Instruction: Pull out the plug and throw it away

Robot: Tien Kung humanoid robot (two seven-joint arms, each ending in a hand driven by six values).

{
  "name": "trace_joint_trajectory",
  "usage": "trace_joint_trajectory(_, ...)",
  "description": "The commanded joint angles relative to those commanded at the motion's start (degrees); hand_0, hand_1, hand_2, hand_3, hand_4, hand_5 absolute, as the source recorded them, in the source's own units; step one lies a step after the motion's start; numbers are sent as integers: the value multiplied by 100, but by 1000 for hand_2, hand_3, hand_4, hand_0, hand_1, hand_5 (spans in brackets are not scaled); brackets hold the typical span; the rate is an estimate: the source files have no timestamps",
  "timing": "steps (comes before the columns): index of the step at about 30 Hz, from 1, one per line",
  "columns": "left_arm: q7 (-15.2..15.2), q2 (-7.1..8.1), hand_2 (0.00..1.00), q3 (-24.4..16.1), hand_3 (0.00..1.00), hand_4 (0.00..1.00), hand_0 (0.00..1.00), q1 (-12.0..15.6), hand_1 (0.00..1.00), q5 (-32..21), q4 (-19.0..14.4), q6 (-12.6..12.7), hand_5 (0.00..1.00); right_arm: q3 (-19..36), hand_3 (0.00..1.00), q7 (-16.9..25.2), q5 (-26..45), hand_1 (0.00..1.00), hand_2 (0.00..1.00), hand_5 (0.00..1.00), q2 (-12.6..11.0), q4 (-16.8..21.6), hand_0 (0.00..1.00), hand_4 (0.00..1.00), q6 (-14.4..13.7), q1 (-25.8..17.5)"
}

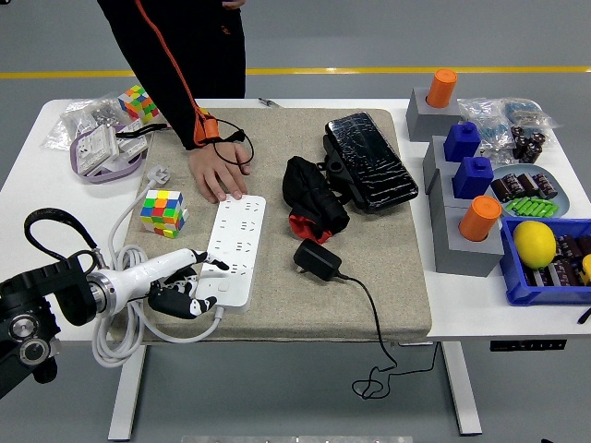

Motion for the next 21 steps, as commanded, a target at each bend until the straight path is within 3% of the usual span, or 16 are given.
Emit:
trace_joint_trajectory(8,85,81,154,12,877,582,80,56,64,-75,-157,-38,193,-8,596,0,11,675,683,469,-4,-1,636,996,2,-3)
trace_joint_trajectory(21,100,65,152,271,866,581,81,-8,61,-72,45,-59,187,-16,596,0,11,676,683,471,-1,-3,639,996,2,-18)
